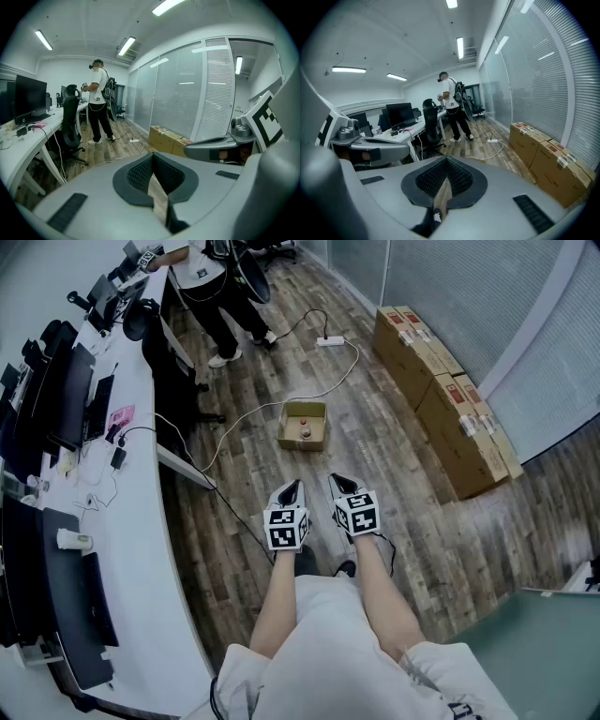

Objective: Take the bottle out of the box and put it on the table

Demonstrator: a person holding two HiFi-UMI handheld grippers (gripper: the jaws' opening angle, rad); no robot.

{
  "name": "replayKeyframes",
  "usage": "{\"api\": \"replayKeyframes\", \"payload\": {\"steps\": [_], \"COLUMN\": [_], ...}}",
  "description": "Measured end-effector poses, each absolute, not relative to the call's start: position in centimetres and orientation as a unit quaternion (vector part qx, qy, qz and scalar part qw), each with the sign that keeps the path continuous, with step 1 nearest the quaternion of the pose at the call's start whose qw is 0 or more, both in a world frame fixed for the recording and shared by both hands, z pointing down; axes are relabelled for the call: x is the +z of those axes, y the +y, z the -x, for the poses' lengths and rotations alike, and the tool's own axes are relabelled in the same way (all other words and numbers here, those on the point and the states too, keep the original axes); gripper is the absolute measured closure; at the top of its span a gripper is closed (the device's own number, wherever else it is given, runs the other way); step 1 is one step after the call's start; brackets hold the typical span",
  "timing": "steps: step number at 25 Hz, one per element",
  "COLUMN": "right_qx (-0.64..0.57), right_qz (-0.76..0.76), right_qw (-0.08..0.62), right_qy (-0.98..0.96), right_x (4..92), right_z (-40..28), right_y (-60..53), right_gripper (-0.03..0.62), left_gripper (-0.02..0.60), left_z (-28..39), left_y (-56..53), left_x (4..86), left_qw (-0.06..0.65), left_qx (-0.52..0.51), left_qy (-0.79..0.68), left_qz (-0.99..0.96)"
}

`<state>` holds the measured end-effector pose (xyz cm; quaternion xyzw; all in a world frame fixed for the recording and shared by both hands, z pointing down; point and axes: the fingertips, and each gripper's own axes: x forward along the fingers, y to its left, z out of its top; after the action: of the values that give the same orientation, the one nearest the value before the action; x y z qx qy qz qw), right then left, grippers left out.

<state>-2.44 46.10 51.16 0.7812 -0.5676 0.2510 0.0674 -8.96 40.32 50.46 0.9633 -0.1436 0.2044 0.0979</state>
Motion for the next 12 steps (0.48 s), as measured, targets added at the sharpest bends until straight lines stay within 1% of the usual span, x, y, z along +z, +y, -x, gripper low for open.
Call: {"api": "replayKeyframes", "payload": {"steps": [6,10,12], "right_qx": [0.245,0.25,0.252], "right_qz": [-0.787,-0.789,-0.789], "right_qw": [0.058,0.023,0.02], "right_qy": [-0.563,-0.561,-0.561], "right_x": [51.2,50.9,50.9], "right_z": [1.4,0.3,-0.3], "right_y": [46.8,46.3,46.2], "right_gripper": [0.556,0.556,0.556], "left_gripper": [0.568,0.568,0.568], "left_z": [8.7,8.6,8.3], "left_y": [40.8,38.8,37.7], "left_x": [50.2,49.9,49.8], "left_qw": [0.085,0.089,0.097], "left_qx": [0.199,0.191,0.186], "left_qy": [-0.148,-0.177,-0.191], "left_qz": [-0.965,-0.961,-0.959]}}
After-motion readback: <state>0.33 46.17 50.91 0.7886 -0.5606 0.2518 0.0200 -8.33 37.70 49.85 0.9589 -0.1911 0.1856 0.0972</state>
